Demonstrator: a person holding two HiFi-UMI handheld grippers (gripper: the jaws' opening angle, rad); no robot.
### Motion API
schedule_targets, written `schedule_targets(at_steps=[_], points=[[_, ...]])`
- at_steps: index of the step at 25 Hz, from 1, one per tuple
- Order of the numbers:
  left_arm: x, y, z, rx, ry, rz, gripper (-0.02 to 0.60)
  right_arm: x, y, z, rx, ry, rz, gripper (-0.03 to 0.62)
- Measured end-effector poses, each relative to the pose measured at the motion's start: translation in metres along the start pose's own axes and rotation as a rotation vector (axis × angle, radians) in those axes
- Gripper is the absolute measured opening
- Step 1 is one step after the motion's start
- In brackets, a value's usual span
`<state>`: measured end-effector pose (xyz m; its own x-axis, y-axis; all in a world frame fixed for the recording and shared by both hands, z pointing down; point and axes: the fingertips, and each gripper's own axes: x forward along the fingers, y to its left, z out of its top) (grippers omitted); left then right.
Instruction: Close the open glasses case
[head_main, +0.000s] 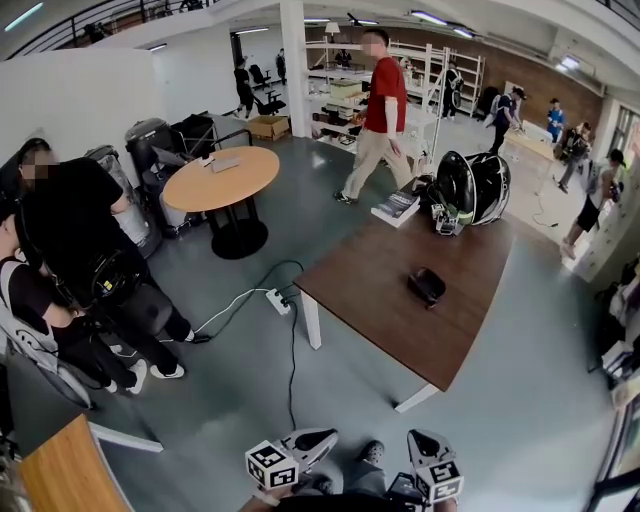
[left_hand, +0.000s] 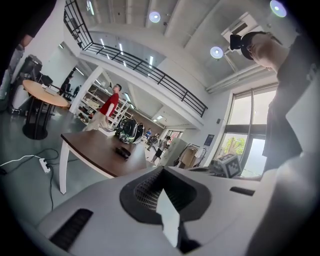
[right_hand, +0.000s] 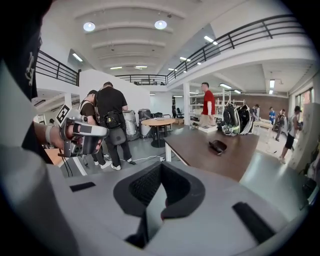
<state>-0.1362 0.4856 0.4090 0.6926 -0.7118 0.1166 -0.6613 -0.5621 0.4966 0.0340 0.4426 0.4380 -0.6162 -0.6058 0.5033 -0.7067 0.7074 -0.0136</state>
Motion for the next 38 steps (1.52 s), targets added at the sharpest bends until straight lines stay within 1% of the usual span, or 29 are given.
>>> schedule_targets(at_steps=[5, 8, 11, 14, 17, 19, 21, 24, 26, 30, 34, 38], points=[[0.027, 0.018, 0.018, -0.001, -0.005, 0.013, 0.005, 0.017, -0.025, 0.039, -0.005, -0.001, 0.002, -0.014], [0.043, 0.027, 0.030, 0.003, -0.014, 0.022, 0.005, 0.026, -0.041, 0.046, -0.013, 0.003, 0.008, -0.014], [0.056, 0.031, 0.039, 0.005, -0.014, 0.031, 0.005, 0.036, -0.061, 0.037, -0.023, -0.001, 0.028, -0.014], [0.068, 0.033, 0.043, 0.012, -0.012, 0.038, 0.005, 0.042, -0.079, 0.038, -0.023, -0.036, 0.027, -0.014], [0.080, 0.032, 0.049, 0.032, -0.006, 0.038, 0.005, 0.042, -0.090, 0.058, -0.029, -0.078, 0.030, -0.014], [0.093, 0.030, 0.057, 0.047, 0.004, 0.034, 0.005, 0.039, -0.102, 0.068, -0.026, -0.077, 0.023, -0.014], [0.109, 0.030, 0.065, 0.060, 0.010, 0.029, 0.005, 0.039, -0.120, 0.065, -0.022, -0.060, 0.005, -0.014], [0.131, 0.036, 0.072, 0.076, 0.018, 0.027, 0.005, 0.043, -0.149, 0.071, -0.027, -0.104, -0.023, -0.014], [0.145, 0.036, 0.070, 0.079, 0.033, 0.024, 0.005, 0.039, -0.168, 0.068, -0.007, -0.118, -0.041, -0.014], [0.171, 0.029, 0.063, 0.072, 0.066, 0.012, 0.005, 0.027, -0.202, 0.051, 0.043, -0.100, -0.075, -0.014], [0.200, 0.021, 0.058, 0.072, 0.100, 0.002, 0.005, 0.022, -0.226, 0.039, 0.065, -0.093, -0.082, -0.014], [0.218, 0.017, 0.054, 0.074, 0.127, -0.019, 0.005, 0.020, -0.240, 0.034, 0.076, -0.095, -0.093, -0.014]])
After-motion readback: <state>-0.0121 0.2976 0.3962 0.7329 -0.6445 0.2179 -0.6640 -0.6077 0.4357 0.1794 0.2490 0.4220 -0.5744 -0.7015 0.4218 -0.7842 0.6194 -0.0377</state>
